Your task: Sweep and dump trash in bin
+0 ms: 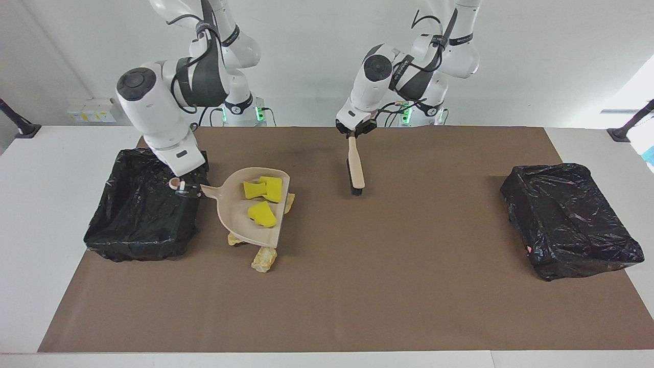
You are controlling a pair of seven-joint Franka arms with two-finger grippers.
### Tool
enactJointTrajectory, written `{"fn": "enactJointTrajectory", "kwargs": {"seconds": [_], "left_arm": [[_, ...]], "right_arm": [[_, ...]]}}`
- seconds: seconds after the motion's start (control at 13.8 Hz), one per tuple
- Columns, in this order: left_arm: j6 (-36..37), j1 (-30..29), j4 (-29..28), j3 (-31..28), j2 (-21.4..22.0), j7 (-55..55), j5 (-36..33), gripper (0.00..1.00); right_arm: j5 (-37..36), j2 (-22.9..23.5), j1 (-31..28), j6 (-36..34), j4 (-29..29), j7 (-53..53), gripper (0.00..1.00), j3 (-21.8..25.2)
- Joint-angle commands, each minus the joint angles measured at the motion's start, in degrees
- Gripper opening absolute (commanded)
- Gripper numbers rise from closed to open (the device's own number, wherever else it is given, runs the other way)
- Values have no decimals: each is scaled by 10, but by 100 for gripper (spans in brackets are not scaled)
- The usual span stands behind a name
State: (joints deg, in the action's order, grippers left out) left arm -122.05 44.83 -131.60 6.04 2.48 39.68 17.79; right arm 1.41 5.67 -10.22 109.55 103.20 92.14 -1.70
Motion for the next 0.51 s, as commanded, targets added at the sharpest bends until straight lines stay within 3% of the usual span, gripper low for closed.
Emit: {"fn": "enactJointTrajectory", "kwargs": {"seconds": [0.0, 0.07, 0.15, 0.22, 0.29, 0.44], "left_arm": [[-19, 7, -25, -12, 5, -2, 6, 7], [-19, 6, -24, -12, 4, -6, 6, 19], [-19, 5, -23, -12, 3, -5, 6, 42], [-17, 3, -20, -13, 2, -4, 6, 78], [-15, 3, -17, -15, 1, 0, 6, 100], [-6, -20, -4, -17, 4, 2, -2, 100]], "right_arm": [[-10, -14, -49, -13, -21, 73, 0, -5], [-11, -17, -67, -14, -26, 104, 0, -3], [-12, -21, -85, -19, -27, 130, 0, -2], [-23, -21, -101, -20, -27, 150, 0, 4], [-37, -22, -117, -21, -29, 158, 0, 6], [-83, -34, -140, -21, -28, 160, 0, 6]]}}
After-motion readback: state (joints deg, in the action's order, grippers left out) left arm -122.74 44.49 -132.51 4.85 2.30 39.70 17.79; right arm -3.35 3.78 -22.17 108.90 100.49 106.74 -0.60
